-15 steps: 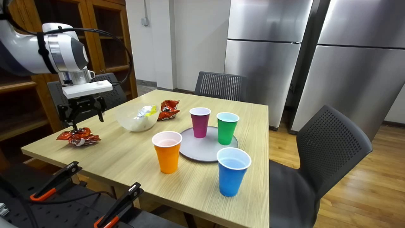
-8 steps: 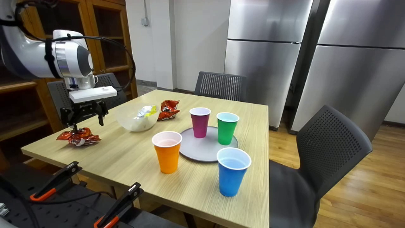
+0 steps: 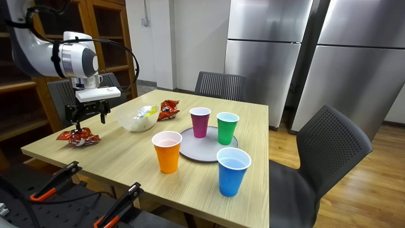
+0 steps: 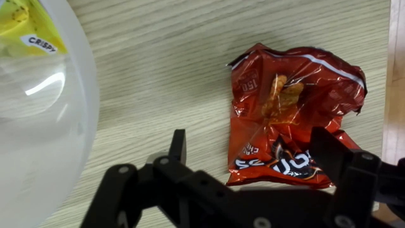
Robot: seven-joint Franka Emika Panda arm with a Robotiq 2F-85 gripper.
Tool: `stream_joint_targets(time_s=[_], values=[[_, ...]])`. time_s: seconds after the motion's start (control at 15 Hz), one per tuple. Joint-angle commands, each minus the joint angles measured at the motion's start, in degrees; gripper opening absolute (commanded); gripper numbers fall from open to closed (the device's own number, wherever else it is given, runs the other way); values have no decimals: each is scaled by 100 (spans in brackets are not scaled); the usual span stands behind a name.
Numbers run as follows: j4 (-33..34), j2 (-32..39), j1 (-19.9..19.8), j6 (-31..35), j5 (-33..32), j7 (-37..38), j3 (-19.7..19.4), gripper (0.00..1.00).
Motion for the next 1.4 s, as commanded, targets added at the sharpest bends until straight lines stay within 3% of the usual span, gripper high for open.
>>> stream_joint_targets(time_s=[0.0, 0.53, 0.6, 0.67, 1.2, 1.33], values=[[232, 148, -137, -211, 158, -270, 163, 100], [357, 268, -141, -299, 135, -262, 132, 100], [367, 276, -146, -313, 130, -275, 131, 75], [373, 276, -142, -333, 133, -267, 126, 72], [369, 260, -166, -375, 150, -273, 128, 10], [362, 261, -182, -373, 159, -274, 131, 0]])
